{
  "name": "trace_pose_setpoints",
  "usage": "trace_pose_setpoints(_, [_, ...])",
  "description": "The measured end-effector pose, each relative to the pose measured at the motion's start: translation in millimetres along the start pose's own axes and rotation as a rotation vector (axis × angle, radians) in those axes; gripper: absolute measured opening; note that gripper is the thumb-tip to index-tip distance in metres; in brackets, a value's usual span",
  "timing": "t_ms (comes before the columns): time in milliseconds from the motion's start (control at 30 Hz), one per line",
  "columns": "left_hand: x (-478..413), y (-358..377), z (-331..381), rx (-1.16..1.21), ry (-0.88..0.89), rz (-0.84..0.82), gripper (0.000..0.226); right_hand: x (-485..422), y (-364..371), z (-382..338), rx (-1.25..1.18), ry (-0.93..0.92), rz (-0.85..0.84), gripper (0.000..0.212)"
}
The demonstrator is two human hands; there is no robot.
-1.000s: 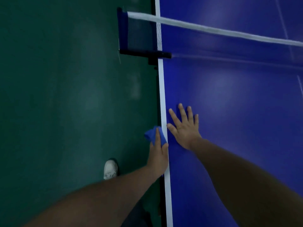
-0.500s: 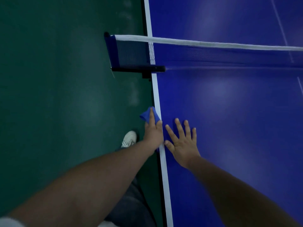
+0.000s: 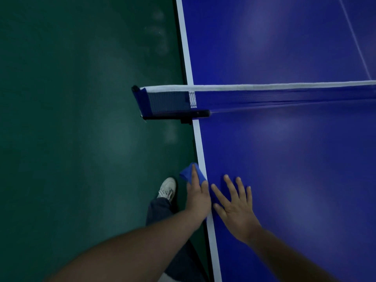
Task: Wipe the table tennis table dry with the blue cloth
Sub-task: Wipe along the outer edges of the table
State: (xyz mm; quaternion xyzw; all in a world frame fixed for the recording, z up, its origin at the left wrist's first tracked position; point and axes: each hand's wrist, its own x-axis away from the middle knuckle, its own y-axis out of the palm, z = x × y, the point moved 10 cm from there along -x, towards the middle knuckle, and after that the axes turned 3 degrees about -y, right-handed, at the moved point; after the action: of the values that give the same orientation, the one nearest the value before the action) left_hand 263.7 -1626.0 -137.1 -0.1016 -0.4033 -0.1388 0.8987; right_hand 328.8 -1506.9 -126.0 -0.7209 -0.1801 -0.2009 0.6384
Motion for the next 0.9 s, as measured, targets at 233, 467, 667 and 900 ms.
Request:
trace_pose_setpoints(233, [-103.1, -31.9, 87.5, 0.023, 0.047, 0.089, 0.058, -98.0, -85.0, -8.3, -0.257, 0.055, 0.187, 0.054])
trace_pose_setpoints(467, [-62.8, -21.7, 70.5, 0.080, 0.086, 0.035, 0.060, -145.8, -96.4, -12.7, -0.163, 0.149, 0.044, 0.059])
trace_pose_setpoints(667, [-73.2, -39.7, 57.4, -0.104, -0.036, -0.139, 0.059, -142.7, -99.9, -12.7, -0.159, 0.169, 0.029, 0.061])
trace_pose_setpoints(900, [-86.7, -104.9, 100.2, -0.416, 0.156, -0.227, 0.061, -141.7, -108.3, -66.7, -0.207, 0.116, -0.017, 0.062])
